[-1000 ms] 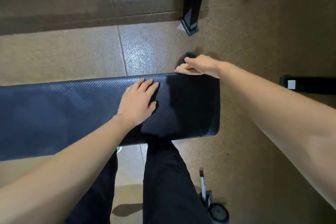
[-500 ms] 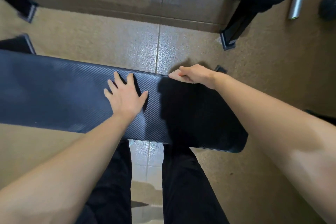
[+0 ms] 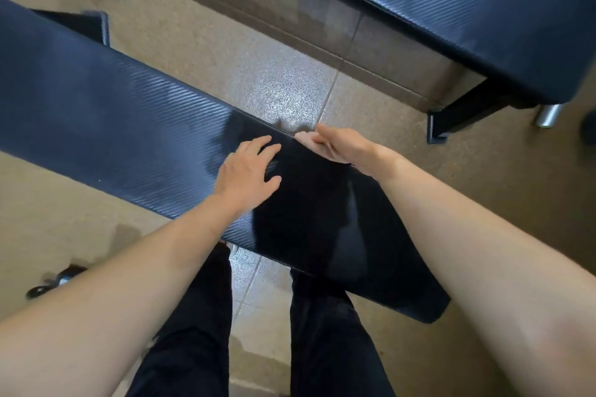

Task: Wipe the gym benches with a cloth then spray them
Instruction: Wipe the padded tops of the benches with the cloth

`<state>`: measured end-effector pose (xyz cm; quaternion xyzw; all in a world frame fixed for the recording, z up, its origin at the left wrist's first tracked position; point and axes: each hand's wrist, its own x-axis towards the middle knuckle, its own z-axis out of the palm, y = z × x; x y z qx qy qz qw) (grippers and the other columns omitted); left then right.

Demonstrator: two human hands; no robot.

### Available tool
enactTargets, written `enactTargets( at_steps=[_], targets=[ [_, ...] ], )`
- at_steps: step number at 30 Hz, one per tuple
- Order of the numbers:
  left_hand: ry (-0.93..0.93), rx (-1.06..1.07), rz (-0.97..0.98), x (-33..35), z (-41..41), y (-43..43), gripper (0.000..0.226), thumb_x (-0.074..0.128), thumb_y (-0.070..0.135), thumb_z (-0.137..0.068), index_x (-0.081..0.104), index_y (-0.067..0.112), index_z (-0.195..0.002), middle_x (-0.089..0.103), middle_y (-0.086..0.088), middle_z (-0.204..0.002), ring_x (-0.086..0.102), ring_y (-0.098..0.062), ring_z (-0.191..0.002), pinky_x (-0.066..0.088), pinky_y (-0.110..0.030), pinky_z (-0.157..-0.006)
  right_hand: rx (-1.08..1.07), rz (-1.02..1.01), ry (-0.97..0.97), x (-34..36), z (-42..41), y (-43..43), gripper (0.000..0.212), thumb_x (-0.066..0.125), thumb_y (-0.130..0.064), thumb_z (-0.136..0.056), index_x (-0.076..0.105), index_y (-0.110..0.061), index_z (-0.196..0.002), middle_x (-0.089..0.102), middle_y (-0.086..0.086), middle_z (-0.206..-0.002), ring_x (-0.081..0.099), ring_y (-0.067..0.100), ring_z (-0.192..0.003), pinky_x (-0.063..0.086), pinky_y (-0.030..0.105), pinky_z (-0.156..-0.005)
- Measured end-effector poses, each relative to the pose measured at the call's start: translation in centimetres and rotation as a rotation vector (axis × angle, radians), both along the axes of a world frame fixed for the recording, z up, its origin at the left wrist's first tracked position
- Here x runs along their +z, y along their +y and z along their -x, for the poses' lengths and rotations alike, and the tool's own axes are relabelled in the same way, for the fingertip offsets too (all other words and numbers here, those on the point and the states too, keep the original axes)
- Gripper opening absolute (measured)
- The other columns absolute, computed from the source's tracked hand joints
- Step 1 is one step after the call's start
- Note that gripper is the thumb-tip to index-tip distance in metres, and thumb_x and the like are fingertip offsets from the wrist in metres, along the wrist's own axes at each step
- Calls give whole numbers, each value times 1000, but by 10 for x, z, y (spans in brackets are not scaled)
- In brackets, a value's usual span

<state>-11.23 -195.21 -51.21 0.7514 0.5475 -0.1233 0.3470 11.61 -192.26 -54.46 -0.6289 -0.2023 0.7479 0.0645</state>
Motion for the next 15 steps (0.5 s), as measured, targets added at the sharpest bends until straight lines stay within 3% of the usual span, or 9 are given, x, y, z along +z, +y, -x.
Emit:
enactTargets(
  at_steps=[2, 3, 5, 7, 10, 13, 15],
  targets=[
    [-46, -2, 16, 2, 17, 8, 64, 69, 35, -92, 49, 22, -151, 48, 0, -153, 46, -24, -138, 44, -45, -109, 5, -8, -49, 0, 14, 9, 50, 41, -33, -109, 47, 1, -145, 52, 12, -148, 52, 17, -134, 49, 5, -66],
    [-56, 8, -1, 2, 25, 11, 62, 69, 34, -92, 51, 21, -149, 53, -1, -147, 50, -26, -132, 46, -45, -106, 11, -6, -44, 0, 21, 12, 51, 41, -33, -108, 45, 1, -147, 50, 13, -150, 56, 14, -130, 48, 6, -60],
    [-42, 47, -70, 3, 42, 17, 56, 70, 33, -91, 56, 19, -144, 60, -4, -133, 56, -30, -117, 49, -48, -98, -30, -9, -17, 2, 34, 21, 52, 43, -33, -108, 42, 1, -148, 49, 12, -151, 70, -3, -96, 48, 7, -60],
    [18, 99, -132, 2, 60, 24, 54, 70, 35, -91, 59, 17, -141, 62, -7, -127, 56, -33, -110, 50, -50, -93, -75, 9, 12, -3, 44, 28, 52, 42, -31, -108, 42, 2, -148, 62, 3, -135, 68, -9, -68, 49, 7, -61],
    [136, 185, -169, 1, 87, 40, 60, 70, 42, -90, 56, 16, -143, 56, -8, -137, 51, -35, -120, 46, -50, -95, -76, 77, 44, 3, 62, 44, 43, 38, -32, -109, 56, 0, -133, 75, -10, -87, 69, -6, -66, 46, 6, -51],
    [232, 249, -171, 0, 116, 58, 71, 67, 50, -91, 46, 19, -150, 41, -9, -156, 39, -35, -135, 40, -53, -104, 21, 75, 4, 10, 79, 59, 47, 31, -37, -110, 64, -5, -119, 74, -12, -87, 68, -8, -74, 45, 5, -58],
    [281, 265, -153, -1, 136, 69, 77, 65, 54, -91, 38, 21, -155, 30, -10, -163, 31, -37, -142, 36, -55, -109, 30, 82, 18, 15, 90, 66, 47, 31, -40, -109, 66, -9, -117, 74, -14, -86, 66, -9, -71, 43, 5, -52]
  ],
)
